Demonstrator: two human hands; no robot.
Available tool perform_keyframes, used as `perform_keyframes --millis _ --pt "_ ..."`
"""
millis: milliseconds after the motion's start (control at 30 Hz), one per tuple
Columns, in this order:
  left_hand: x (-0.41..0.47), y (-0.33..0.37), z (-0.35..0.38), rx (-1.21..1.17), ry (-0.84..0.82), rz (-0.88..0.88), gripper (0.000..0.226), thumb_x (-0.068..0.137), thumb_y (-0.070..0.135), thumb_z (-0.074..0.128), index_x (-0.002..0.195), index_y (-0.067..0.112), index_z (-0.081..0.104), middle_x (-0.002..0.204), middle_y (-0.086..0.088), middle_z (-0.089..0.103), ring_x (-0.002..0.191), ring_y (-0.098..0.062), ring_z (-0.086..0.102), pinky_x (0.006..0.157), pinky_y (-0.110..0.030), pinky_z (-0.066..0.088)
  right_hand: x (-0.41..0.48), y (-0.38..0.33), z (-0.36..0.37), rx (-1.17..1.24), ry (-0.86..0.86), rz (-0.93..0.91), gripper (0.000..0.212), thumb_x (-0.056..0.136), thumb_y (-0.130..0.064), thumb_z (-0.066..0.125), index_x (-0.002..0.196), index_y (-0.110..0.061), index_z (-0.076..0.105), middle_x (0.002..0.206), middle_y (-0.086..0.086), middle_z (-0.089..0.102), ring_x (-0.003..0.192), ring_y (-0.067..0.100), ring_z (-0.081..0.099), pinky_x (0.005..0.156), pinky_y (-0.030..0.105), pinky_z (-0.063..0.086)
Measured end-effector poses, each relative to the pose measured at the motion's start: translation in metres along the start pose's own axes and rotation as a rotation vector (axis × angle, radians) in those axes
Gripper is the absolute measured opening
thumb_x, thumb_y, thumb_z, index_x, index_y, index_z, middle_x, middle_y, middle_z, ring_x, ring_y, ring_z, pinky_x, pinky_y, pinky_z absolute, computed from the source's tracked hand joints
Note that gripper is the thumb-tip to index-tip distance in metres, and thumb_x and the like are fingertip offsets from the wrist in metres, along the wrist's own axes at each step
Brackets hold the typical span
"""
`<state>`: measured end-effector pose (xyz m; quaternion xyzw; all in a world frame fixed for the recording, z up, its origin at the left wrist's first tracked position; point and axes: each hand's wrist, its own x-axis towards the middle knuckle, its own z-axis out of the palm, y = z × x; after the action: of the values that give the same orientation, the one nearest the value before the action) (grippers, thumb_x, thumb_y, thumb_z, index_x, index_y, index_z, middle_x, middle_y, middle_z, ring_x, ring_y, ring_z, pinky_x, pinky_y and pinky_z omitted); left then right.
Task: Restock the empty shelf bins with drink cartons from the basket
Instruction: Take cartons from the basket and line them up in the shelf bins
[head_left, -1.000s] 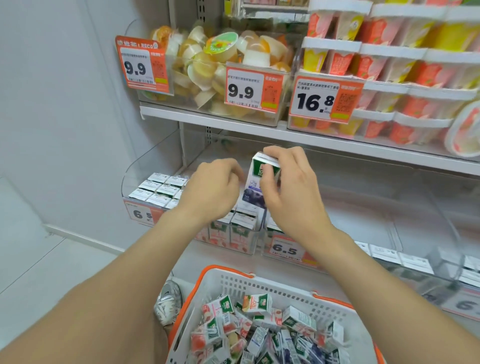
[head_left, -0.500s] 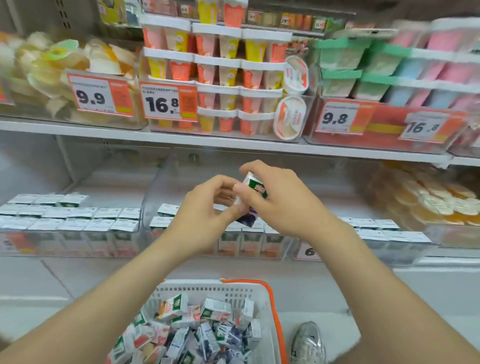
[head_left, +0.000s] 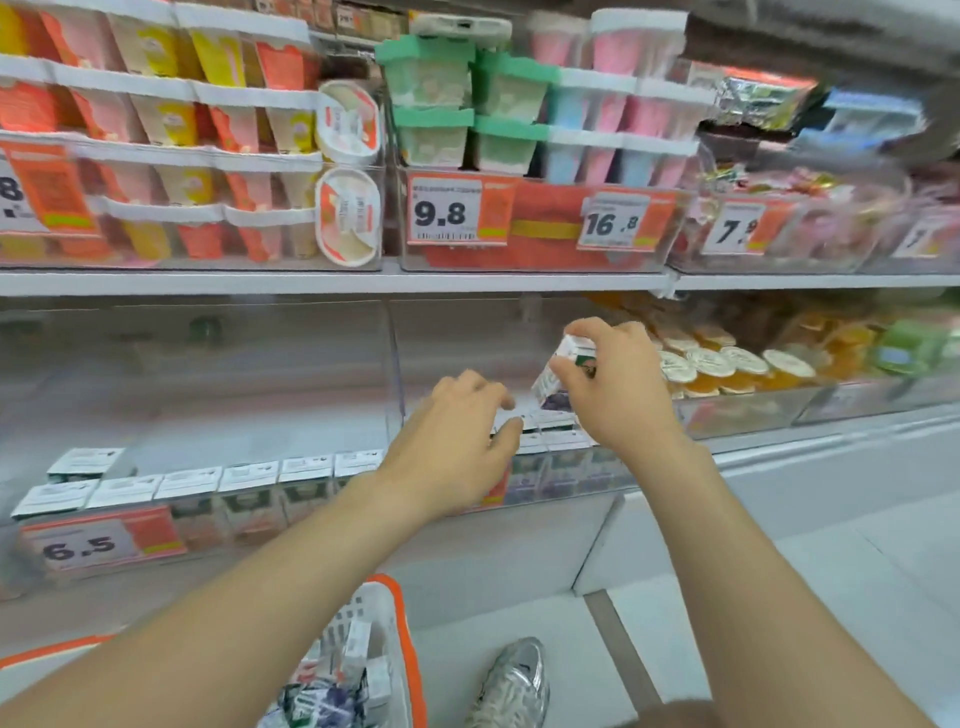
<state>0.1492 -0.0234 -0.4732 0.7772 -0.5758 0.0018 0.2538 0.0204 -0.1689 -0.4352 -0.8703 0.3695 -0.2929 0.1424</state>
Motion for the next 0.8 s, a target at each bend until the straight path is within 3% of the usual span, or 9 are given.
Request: perform_keyframes --millis 100,200,300,433,533,600,633,700,800 --pt "0.012 0.004 0.024 0.190 -0.108 0.065 0.051 0.107 0.051 0.032 0.145 0.023 0.051 0.147 -0.003 0.049 0.138 -0.030 0.042 0.112 -0.042 0.036 -0.007 0.038 0.001 -0.005 0.112 0.059 0.034 0.097 -0.020 0.070 0.131 -0.022 0.065 0.127 0.009 0.049 0.099 0.023 0.054 0.086 0.028 0.039" --pt "0.012 0.004 0.045 0.358 -0.230 0.083 0.083 0.092 0.066 -0.002 0.162 0.029 0.024 0.168 -0.005 0.026 0.155 -0.031 0.020 0.125 -0.047 0.020 -0.010 0.062 0.004 -0.068 0.154 0.056 0.033 0.098 -0.020 0.069 0.130 -0.020 0.067 0.128 0.008 0.050 0.102 0.026 0.059 0.089 0.034 0.046" --pt "0.011 0.001 0.059 0.397 -0.278 0.060 0.070 0.103 0.065 0.004 0.166 0.033 0.008 0.174 -0.002 0.011 0.159 -0.031 0.011 0.127 -0.051 0.011 -0.005 0.073 0.007 -0.079 0.208 0.023 0.032 0.097 -0.017 0.070 0.129 -0.020 0.067 0.128 0.007 0.052 0.103 0.025 0.059 0.088 0.035 0.049" --pt "0.011 -0.002 0.064 0.420 -0.247 0.063 0.059 0.109 0.052 0.007 0.165 0.035 0.008 0.174 0.000 0.012 0.158 -0.030 0.015 0.127 -0.050 0.014 0.002 0.079 0.012 -0.113 0.239 0.023 0.034 0.095 -0.015 0.074 0.126 -0.017 0.061 0.127 0.007 0.056 0.104 0.028 0.059 0.087 0.039 0.050" --pt "0.011 -0.004 0.064 0.403 -0.254 0.063 0.056 0.110 0.050 0.010 0.165 0.036 0.008 0.174 0.001 0.012 0.158 -0.029 0.015 0.127 -0.052 0.013 0.002 0.085 0.018 -0.311 0.124 0.060 0.033 0.093 -0.025 0.077 0.122 -0.018 0.064 0.114 0.006 0.068 0.106 0.030 0.057 0.090 0.044 0.047" --pt "0.012 -0.003 0.062 0.384 -0.262 0.058 0.056 0.110 0.050 0.013 0.165 0.037 0.008 0.174 0.002 0.011 0.158 -0.028 0.014 0.127 -0.052 0.012 0.001 0.088 0.022 -0.442 0.046 0.077 0.018 0.095 -0.026 0.074 0.112 -0.020 0.069 0.103 0.004 0.071 0.108 0.030 0.054 0.092 0.043 0.042" --pt "0.012 -0.003 0.062 0.376 -0.264 0.059 0.056 0.110 0.050 0.013 0.165 0.037 0.008 0.174 0.002 0.011 0.159 -0.028 0.013 0.127 -0.052 0.012 -0.001 0.089 0.023 -0.513 0.003 0.089 0.008 0.096 -0.021 0.069 0.103 -0.022 0.070 0.095 0.002 0.069 0.110 0.030 0.052 0.093 0.043 0.038" --pt "0.011 -0.005 0.061 0.353 -0.274 0.057 0.056 0.110 0.051 0.012 0.165 0.037 0.009 0.174 0.002 0.010 0.159 -0.027 0.013 0.128 -0.051 0.011 -0.001 0.087 0.025 -0.625 -0.103 0.118 0.017 0.092 -0.010 0.059 0.095 -0.025 0.068 0.085 0.000 0.062 0.115 0.030 0.047 0.092 0.043 0.032" --pt "0.011 -0.007 0.060 0.300 -0.268 0.055 0.056 0.110 0.051 0.011 0.165 0.040 0.012 0.174 0.004 0.012 0.159 -0.026 0.014 0.128 -0.050 0.009 -0.002 0.076 0.022 -0.623 -0.241 0.146 0.011 0.091 -0.014 0.056 0.098 -0.020 0.062 0.092 0.002 0.052 0.119 0.033 0.043 0.093 0.045 0.029"
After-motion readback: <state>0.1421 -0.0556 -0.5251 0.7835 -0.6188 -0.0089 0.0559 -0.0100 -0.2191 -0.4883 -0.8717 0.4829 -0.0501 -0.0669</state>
